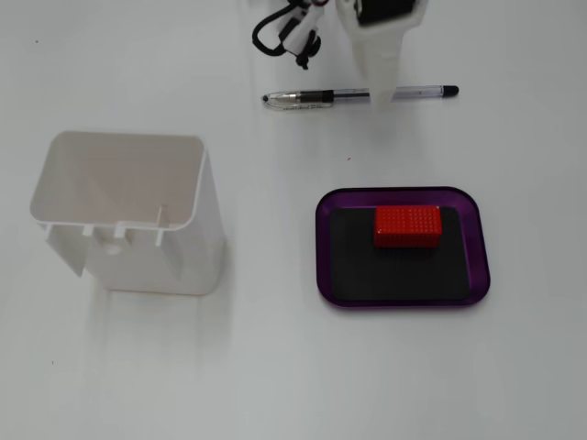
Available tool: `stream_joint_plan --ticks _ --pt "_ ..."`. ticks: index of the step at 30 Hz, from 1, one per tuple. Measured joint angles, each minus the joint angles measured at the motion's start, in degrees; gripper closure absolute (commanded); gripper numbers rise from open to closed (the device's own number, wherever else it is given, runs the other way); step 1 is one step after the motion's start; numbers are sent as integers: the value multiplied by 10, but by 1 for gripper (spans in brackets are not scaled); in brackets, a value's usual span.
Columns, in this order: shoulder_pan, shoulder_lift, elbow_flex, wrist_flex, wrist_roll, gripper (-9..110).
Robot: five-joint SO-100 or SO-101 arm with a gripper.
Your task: Remove the cube from the box.
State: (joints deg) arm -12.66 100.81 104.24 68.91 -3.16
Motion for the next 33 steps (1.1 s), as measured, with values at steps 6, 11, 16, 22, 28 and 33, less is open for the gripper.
stream_joint_plan --ticks 6,11,16,22,28,33 --pt "4 -157 -198 46 19 81" --pt "6 -230 -324 52 46 81" --pt "5 -295 -375 54 48 81" --pt "6 -370 -454 54 49 81" --pt "6 -443 -512 54 51 81" --pt "6 -482 -526 54 51 81"
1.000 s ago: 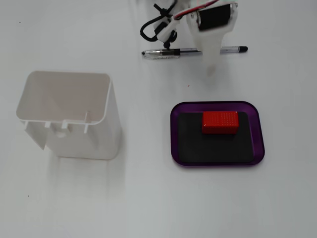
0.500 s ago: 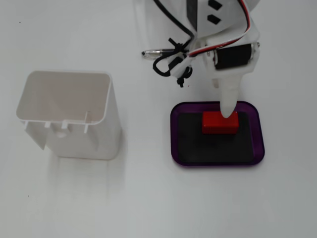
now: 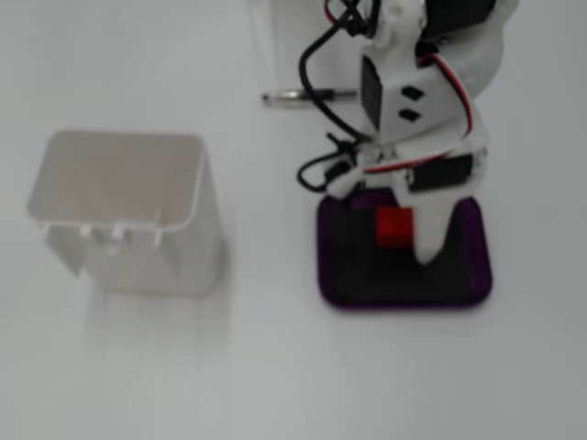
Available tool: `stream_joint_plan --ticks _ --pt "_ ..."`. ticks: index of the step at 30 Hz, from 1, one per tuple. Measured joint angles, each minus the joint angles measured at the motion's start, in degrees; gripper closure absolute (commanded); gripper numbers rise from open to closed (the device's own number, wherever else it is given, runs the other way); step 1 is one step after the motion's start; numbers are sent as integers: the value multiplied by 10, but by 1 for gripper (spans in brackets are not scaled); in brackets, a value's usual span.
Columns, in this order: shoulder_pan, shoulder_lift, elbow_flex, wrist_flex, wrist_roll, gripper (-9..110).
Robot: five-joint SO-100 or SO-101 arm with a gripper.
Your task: Remove the cube from the box.
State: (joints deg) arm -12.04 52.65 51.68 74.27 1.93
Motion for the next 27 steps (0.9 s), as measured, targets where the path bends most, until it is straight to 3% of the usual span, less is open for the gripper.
stream_joint_plan --ticks 7,13,27 --pt "0 -18 -8 -11 3 103" --pt "-10 -18 -18 -4 -1 102" --pt "-10 134 -152 195 -35 102"
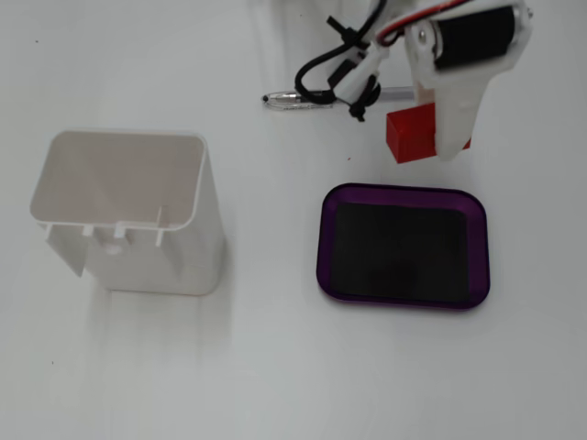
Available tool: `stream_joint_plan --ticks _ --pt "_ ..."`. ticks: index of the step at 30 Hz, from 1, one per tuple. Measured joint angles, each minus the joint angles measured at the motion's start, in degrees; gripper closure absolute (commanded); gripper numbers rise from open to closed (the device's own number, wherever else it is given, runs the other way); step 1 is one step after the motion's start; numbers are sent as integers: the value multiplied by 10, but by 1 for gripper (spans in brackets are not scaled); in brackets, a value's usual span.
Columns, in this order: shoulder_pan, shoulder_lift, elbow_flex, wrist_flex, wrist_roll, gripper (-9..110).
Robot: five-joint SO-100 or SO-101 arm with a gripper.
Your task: Remove the cube from the box.
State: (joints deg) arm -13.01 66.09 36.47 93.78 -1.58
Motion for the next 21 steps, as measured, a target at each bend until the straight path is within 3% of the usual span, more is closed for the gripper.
stream_joint_plan --ticks 10,21 --pt "0 175 193 -6 0 102" --pt "1 401 676 -298 0 102"
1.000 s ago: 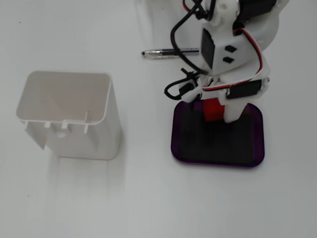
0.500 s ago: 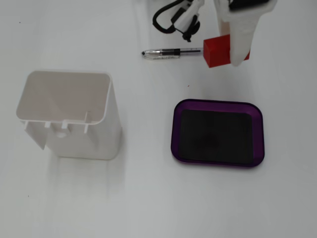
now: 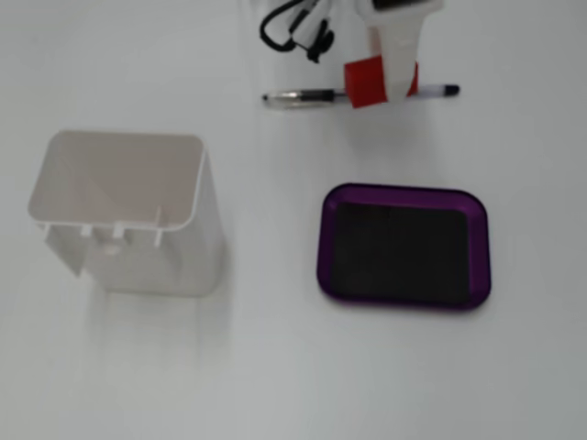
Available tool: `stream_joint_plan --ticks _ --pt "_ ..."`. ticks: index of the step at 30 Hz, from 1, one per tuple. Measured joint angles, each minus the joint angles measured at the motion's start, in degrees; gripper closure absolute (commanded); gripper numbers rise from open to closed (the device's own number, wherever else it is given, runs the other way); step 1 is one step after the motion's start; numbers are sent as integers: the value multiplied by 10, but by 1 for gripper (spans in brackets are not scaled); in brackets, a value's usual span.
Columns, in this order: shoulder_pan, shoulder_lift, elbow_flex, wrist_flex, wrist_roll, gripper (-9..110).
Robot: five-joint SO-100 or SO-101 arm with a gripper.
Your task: Remove the cube from the box.
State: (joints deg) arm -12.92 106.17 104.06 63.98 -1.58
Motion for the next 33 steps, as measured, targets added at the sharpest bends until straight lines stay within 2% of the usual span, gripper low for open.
stream_joint_plan --ticks 6,12,19,27,33 --pt "0 22 186 -145 0 102" --pt "0 23 265 -225 0 102" --pt "0 28 271 -233 0 101" --pt "0 28 271 -231 0 88" --pt "0 28 246 -190 0 87"
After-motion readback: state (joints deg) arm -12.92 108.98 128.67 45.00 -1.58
